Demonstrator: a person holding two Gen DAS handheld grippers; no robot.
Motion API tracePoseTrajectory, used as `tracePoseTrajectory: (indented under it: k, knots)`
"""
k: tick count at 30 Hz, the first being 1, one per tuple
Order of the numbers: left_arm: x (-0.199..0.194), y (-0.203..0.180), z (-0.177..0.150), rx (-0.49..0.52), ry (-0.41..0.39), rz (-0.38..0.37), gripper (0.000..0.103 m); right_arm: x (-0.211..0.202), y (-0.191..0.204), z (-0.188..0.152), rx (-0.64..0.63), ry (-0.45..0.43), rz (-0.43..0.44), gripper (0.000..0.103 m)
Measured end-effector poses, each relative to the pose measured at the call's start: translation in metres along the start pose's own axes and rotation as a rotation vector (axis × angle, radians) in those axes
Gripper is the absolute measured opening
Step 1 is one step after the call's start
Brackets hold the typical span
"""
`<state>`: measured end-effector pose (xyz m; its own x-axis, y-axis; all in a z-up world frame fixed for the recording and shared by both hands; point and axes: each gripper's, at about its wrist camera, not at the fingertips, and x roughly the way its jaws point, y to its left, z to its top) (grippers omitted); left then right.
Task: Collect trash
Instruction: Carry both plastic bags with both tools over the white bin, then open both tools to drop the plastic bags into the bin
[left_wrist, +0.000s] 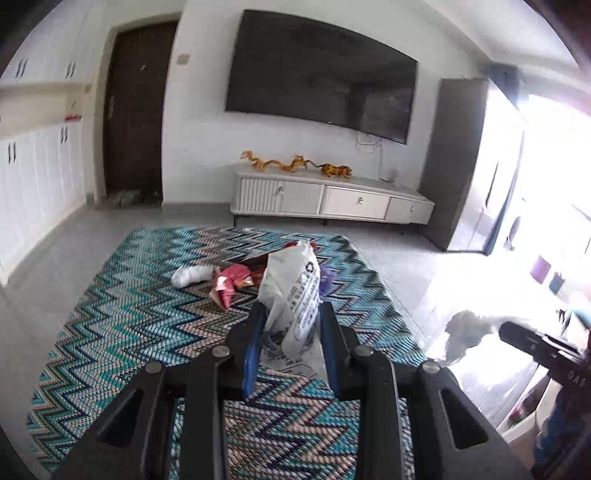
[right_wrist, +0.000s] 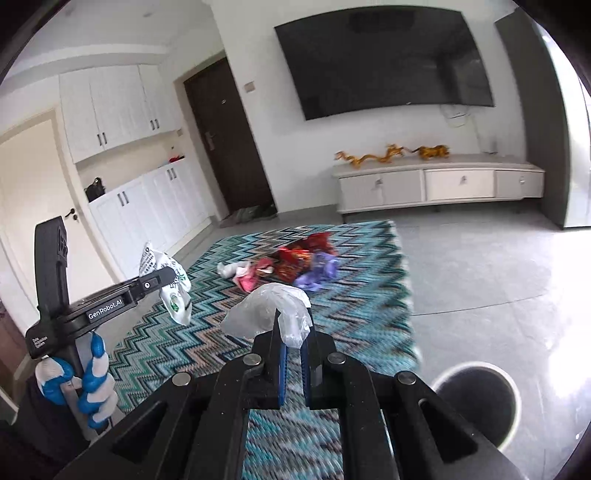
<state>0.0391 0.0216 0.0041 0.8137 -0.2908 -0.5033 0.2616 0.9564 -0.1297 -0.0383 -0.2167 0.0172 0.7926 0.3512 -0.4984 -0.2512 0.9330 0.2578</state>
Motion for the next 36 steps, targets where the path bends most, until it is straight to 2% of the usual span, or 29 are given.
tracePoseTrajectory:
  k: [8,15,22,29,36]
  knots:
    - [-0.022,-0.074,-0.002,0.152,-0.035,-0.038,0.028,-0.063,-0.022,-0.023,0.018,-0.068,-0.092,0.006]
    - [-0.015,-0.132,-0.004,0.263,-0.024,-0.078,0.028,-0.1,-0.063,-0.042,0.082,-0.112,-0.176,0.006]
    - [0.014,-0.182,-0.009,0.363,0.014,-0.102,0.028,-0.099,-0.11,-0.056,0.185,-0.108,-0.207,0.006]
    - [0.053,-0.215,-0.015,0.425,0.073,-0.119,0.028,-0.079,-0.152,-0.071,0.271,-0.06,-0.209,0.006]
    - [0.107,-0.249,-0.024,0.462,0.181,-0.186,0.029,-0.061,-0.192,-0.085,0.343,-0.002,-0.235,0.006]
